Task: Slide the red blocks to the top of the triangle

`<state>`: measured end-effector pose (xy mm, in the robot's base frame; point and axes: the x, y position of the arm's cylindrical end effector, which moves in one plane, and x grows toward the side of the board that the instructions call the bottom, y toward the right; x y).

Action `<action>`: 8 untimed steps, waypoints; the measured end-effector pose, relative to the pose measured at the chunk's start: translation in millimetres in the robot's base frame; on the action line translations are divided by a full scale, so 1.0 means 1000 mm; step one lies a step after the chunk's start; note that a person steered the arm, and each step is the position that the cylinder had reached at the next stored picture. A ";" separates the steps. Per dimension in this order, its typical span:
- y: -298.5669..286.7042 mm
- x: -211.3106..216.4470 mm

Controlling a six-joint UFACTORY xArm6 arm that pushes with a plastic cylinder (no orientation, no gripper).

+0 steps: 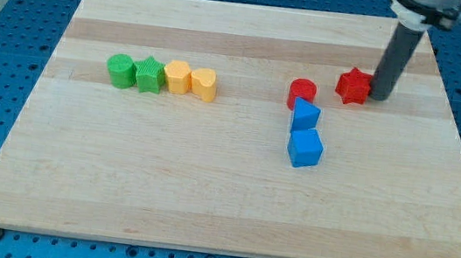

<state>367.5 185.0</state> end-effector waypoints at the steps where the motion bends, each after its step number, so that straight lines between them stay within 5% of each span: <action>1: -0.011 0.000; 8: -0.067 -0.024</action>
<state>343.0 118.0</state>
